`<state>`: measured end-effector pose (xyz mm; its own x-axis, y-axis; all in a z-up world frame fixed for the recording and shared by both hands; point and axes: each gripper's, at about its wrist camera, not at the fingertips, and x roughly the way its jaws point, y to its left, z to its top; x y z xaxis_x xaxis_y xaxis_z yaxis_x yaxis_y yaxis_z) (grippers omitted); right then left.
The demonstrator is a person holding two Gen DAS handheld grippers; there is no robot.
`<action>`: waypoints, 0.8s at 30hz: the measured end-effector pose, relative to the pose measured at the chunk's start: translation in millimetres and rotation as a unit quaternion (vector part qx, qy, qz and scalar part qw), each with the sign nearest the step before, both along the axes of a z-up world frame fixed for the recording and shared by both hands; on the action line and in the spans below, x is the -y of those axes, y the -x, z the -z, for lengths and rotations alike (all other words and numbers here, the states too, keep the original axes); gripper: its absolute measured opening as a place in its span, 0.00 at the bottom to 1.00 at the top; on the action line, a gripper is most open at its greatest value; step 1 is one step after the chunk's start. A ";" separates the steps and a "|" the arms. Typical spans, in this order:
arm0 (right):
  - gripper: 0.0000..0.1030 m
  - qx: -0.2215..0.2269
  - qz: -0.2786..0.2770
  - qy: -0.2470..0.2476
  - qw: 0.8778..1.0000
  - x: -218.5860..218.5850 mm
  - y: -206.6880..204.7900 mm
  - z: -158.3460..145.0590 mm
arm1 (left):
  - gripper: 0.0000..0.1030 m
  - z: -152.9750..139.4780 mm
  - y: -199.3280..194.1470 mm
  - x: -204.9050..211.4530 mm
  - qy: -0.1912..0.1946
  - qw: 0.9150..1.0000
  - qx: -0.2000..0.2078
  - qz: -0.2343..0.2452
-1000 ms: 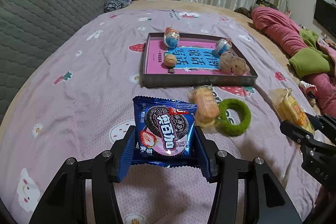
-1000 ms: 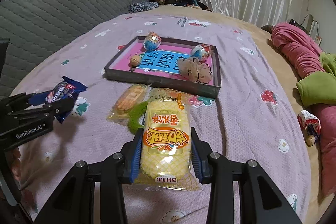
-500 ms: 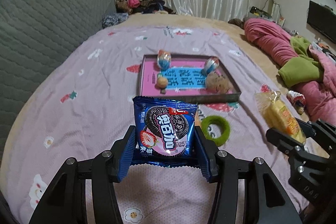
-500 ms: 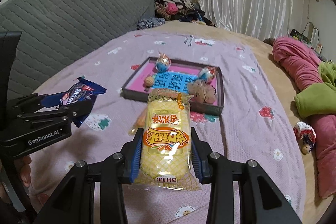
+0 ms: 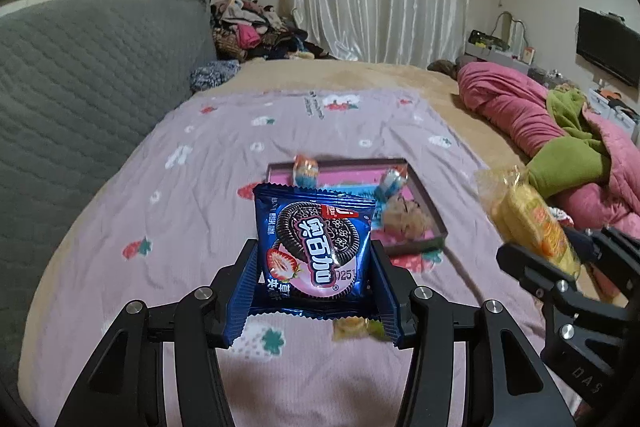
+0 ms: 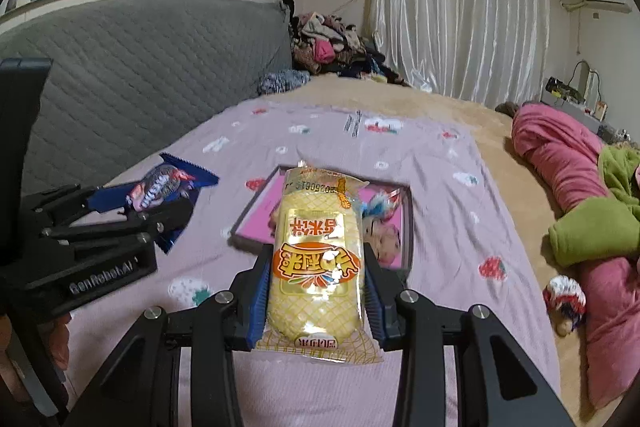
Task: Organize objects
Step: 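Lift the cookie packet and yellow cake and carry both toward the tray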
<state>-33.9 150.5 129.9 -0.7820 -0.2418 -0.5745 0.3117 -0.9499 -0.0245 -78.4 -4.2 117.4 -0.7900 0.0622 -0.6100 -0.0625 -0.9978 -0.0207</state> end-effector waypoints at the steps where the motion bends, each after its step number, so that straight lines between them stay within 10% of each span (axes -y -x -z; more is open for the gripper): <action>1: 0.40 -0.003 0.001 -0.003 1.000 0.3 3.9 -4.0 | 0.53 -2.0 3.7 -1.4 0.000 1.000 0.000 0.001; 24: 0.40 -0.012 -0.001 0.011 1.000 10.5 126.6 -14.9 | 0.53 -14.8 148.2 -7.7 0.006 1.000 -0.006 -0.008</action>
